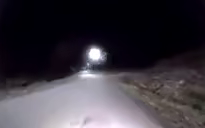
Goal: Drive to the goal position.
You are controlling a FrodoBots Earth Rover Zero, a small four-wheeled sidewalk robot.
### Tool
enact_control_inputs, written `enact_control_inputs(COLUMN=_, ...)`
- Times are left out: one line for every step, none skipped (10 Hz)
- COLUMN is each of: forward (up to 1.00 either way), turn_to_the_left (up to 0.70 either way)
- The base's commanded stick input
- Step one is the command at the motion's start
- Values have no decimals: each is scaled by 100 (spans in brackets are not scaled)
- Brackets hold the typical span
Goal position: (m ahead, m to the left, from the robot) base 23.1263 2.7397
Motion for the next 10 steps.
enact_control_inputs(forward=85, turn_to_the_left=0)
enact_control_inputs(forward=85, turn_to_the_left=0)
enact_control_inputs(forward=85, turn_to_the_left=0)
enact_control_inputs(forward=85, turn_to_the_left=0)
enact_control_inputs(forward=85, turn_to_the_left=0)
enact_control_inputs(forward=85, turn_to_the_left=0)
enact_control_inputs(forward=85, turn_to_the_left=0)
enact_control_inputs(forward=85, turn_to_the_left=0)
enact_control_inputs(forward=85, turn_to_the_left=0)
enact_control_inputs(forward=85, turn_to_the_left=0)
